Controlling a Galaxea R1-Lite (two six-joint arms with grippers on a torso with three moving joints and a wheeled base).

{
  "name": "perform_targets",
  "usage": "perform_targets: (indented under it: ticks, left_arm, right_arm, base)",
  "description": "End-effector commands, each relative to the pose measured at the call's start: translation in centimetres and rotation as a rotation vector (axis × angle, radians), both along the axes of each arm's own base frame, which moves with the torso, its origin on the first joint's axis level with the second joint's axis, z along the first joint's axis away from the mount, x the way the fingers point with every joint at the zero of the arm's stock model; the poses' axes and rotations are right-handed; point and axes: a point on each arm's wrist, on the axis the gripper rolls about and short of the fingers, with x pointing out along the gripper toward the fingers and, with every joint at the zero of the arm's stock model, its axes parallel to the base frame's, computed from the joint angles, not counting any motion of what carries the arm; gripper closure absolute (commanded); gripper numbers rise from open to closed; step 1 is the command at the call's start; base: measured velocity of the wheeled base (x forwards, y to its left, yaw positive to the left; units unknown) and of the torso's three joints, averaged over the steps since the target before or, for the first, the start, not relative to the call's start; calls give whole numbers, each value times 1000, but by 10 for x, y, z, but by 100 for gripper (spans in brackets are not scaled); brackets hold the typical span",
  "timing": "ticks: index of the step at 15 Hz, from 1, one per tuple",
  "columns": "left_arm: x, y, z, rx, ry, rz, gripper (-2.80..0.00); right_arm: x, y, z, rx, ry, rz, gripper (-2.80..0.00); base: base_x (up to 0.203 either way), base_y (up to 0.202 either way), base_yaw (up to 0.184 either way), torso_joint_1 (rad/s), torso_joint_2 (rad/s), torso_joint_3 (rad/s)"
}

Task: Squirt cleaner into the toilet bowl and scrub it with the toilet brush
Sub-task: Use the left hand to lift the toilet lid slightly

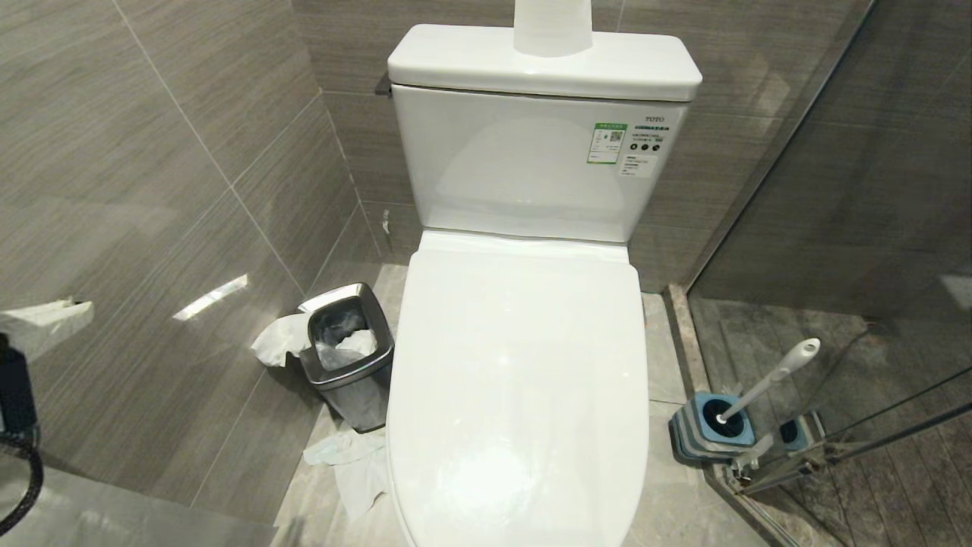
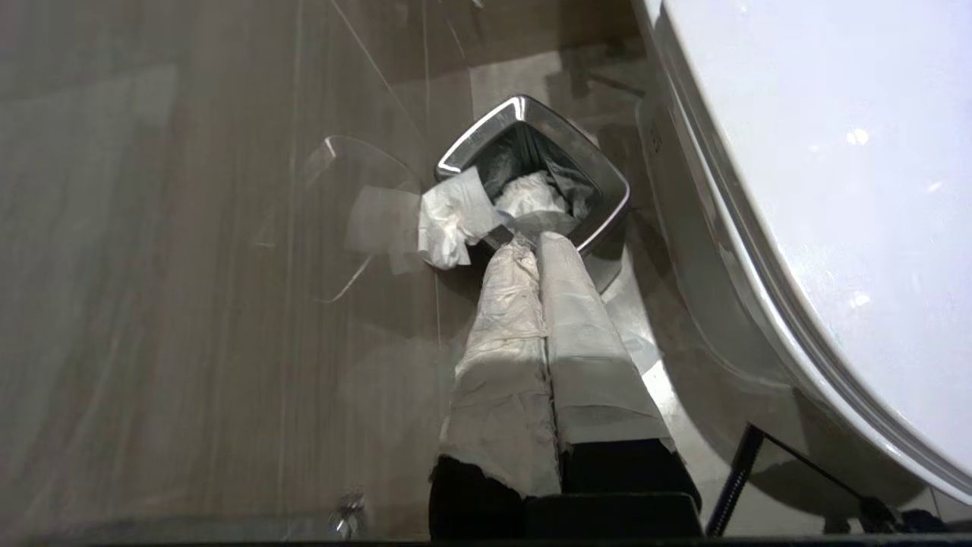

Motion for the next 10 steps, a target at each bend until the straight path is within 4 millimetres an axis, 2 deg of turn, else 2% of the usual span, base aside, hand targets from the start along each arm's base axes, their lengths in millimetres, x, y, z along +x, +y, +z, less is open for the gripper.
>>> perform_targets:
  ticks: [1, 5, 10]
  left_arm:
    - [24, -10, -7, 10, 75, -36, 0]
    - [52, -39, -15, 25, 150, -64, 0]
    - [101, -55, -25, 25, 133, -24, 0]
  right_arm:
    - [0, 0, 0, 0, 1, 0, 0]
    - [0, 0, 0, 0, 1, 0, 0]
    - [0, 0, 0, 0, 1, 0, 0]
  base:
    - [0, 0, 0, 0, 0, 0]
    - [0, 0, 0, 0, 0, 0]
    - [0, 0, 0, 0, 0, 0]
